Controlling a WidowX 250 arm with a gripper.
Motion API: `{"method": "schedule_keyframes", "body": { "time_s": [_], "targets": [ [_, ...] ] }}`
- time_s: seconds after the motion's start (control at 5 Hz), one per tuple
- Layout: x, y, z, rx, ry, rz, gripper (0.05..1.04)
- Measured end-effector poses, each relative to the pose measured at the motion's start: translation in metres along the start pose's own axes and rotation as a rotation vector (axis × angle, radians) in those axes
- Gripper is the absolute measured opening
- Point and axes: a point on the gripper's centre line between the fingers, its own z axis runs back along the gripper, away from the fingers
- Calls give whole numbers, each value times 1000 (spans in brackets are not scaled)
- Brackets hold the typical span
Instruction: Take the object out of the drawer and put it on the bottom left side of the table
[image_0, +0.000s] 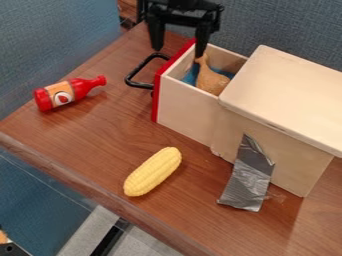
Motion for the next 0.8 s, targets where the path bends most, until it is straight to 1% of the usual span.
{"method": "schedule_keyframes", "body": {
  "time_s": [0.2, 0.4, 0.6, 0.8],
  "targets": [
    [3, -16, -1, -10, -23, 17, 1001],
    [9, -23, -16, 10, -58, 102, 1001],
    [12, -21, -27, 19, -117, 239, 1001],
    [13, -22, -28, 25, -182, 367, 1001]
  ]
}}
